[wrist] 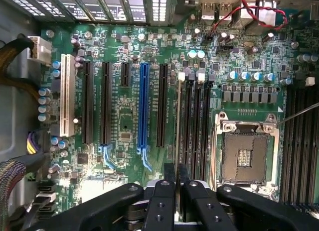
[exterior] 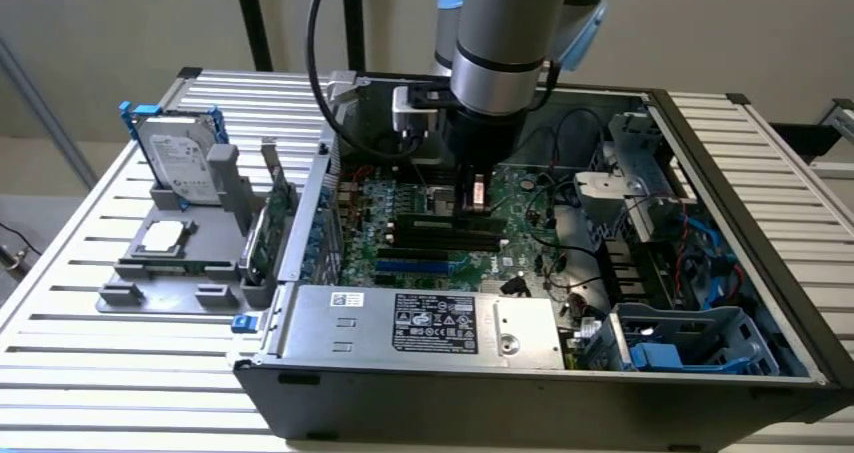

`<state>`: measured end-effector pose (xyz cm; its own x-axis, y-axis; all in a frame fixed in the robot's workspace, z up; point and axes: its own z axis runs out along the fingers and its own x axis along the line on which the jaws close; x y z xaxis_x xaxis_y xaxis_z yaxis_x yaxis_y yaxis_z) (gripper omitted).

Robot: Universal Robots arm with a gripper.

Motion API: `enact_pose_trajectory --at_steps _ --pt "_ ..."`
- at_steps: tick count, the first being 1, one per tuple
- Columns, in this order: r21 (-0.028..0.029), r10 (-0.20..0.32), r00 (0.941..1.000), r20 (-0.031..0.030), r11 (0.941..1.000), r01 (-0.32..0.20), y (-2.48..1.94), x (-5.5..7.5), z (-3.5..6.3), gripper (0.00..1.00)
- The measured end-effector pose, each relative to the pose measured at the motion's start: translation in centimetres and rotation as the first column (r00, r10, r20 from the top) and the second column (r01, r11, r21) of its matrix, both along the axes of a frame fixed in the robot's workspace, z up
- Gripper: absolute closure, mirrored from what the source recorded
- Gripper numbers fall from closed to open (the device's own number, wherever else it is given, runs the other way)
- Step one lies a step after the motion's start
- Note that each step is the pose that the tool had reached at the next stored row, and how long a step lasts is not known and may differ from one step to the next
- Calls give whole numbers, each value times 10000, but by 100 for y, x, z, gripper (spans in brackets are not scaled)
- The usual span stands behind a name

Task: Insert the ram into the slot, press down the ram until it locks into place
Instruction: 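Insert the ram into the slot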

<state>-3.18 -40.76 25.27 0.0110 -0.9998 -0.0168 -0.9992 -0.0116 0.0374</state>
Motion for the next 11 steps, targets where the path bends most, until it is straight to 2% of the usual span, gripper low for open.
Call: enact_pose_trajectory --at_steps 5,7,11 --pt "0 -5 10000 1 10000 5 12 -1 -91 87" --pt "0 -8 10000 20 10000 8 17 -6 -120 87" --pt "3 -6 10000 23 10000 6 18 -6 -132 87"
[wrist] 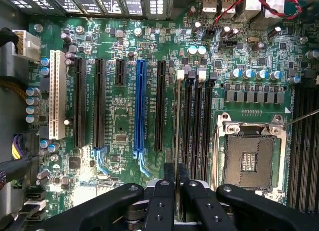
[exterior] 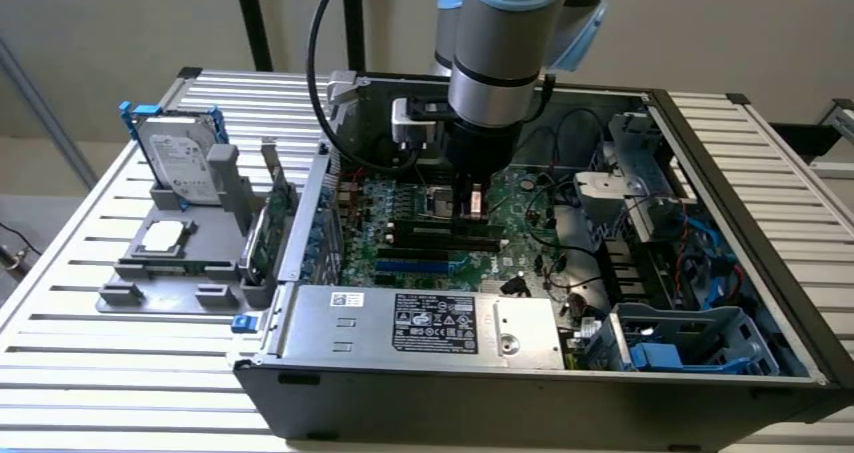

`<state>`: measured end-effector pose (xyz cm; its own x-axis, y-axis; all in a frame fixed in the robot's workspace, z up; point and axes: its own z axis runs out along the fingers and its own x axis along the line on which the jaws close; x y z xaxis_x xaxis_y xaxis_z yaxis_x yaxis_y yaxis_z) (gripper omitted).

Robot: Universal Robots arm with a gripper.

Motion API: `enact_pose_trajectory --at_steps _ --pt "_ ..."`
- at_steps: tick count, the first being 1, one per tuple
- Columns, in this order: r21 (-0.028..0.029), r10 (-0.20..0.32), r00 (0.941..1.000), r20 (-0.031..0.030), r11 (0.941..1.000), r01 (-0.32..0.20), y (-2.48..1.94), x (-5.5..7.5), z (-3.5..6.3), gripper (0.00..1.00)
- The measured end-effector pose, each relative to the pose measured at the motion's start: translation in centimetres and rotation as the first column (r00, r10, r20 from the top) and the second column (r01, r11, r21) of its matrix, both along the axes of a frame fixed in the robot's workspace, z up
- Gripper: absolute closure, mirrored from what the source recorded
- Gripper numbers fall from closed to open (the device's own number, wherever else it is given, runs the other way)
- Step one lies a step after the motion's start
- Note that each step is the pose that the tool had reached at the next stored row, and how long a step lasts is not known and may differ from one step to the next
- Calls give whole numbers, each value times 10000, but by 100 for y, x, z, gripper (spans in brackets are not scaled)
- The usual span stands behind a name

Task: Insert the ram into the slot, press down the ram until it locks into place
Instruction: 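Insert the ram into the slot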

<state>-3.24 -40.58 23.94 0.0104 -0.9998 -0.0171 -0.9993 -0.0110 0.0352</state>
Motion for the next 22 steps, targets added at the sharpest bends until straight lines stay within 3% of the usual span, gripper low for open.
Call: enact_pose_trajectory --at_steps 10,22 --pt "-3 -1 10000 9 10000 1 23 -13 -44 87" --pt "-4 -1 9999 101 10000 1 24 -26 -75 87"
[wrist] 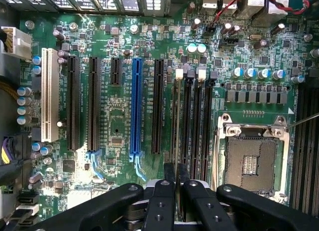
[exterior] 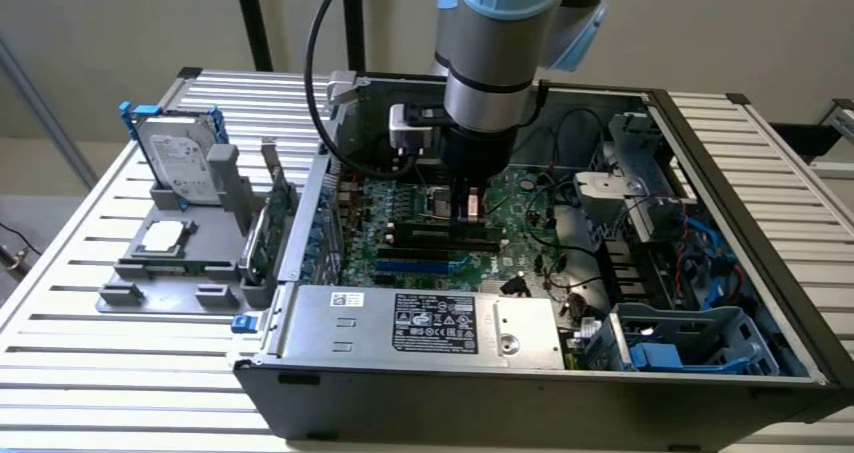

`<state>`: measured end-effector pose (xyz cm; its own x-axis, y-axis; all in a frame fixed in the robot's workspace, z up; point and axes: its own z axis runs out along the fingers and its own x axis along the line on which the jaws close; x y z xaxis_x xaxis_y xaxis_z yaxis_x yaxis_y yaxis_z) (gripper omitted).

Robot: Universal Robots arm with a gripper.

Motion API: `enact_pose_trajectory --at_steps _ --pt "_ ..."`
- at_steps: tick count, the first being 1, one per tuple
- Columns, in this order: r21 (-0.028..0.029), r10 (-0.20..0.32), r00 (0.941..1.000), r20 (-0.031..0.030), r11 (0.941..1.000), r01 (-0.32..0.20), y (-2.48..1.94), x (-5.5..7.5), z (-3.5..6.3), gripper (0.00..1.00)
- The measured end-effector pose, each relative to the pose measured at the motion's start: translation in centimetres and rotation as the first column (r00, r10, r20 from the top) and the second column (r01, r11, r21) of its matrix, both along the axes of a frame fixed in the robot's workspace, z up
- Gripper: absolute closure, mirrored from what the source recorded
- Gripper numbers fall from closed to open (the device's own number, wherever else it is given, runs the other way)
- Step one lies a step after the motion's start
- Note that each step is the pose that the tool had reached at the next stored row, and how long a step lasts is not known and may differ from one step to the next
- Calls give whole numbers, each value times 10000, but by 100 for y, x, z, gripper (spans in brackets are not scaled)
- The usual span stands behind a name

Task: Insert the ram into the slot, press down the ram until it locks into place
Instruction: 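Insert the ram into the slot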

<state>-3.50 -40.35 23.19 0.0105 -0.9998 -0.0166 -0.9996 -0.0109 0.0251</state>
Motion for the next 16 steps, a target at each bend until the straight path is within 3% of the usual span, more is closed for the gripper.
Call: enact_pose_trajectory --at_steps 16 --pt "0 -7 10000 61 10000 7 15 -14 -29 87"
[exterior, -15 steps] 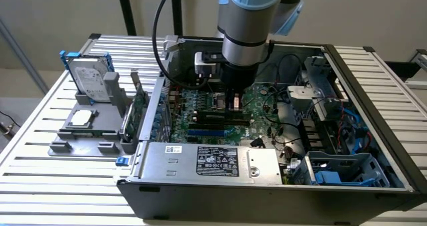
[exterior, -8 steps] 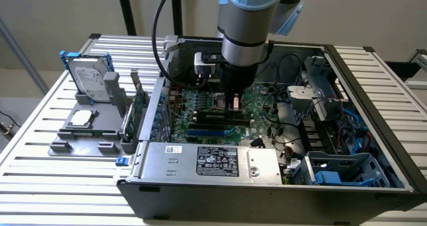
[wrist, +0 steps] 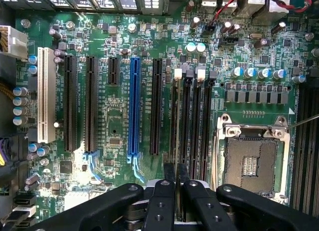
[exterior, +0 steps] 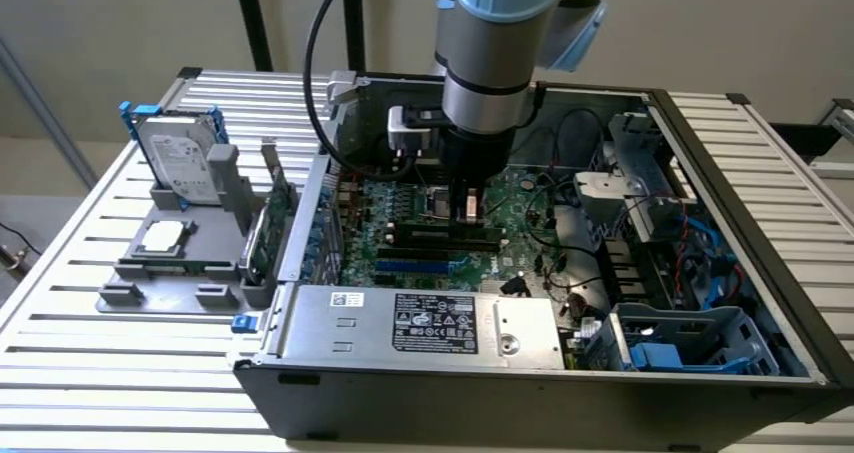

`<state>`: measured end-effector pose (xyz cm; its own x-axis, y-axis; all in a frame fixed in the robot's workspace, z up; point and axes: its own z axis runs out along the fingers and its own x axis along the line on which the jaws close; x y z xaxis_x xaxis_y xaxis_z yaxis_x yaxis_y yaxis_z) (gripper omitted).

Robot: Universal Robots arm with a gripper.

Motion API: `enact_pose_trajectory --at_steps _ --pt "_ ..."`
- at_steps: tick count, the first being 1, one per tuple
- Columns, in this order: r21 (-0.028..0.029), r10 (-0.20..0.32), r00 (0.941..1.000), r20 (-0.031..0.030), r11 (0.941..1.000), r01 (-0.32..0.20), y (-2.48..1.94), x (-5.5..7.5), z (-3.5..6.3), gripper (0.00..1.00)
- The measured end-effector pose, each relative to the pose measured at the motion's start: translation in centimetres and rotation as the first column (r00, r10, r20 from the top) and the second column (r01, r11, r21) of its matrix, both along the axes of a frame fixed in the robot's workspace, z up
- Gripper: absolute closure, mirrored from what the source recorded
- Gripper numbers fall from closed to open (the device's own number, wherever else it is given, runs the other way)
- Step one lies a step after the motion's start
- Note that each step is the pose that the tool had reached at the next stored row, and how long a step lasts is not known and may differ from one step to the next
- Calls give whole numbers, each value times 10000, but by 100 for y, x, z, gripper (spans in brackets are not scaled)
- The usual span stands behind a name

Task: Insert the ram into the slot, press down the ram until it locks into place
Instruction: 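Insert the ram into the slot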

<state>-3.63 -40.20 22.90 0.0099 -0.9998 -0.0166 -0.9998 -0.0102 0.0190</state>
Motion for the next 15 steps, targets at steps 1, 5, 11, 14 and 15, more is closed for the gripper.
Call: enact_pose_trajectory --at_steps 1,5,11,14,15 --pt "0 -4 10000 5 10000 4 0 -1 -2 87" --pt "0 -42 10000 23 10000 42 2 -5 -8 87" --pt "0 -140 9999 37 9999 140 6 -14 -15 87" --pt "0 -189 9998 42 9998 189 8 -15 -18 87" --pt "0 -202 9998 44 9998 202 9 -15 -19 87"
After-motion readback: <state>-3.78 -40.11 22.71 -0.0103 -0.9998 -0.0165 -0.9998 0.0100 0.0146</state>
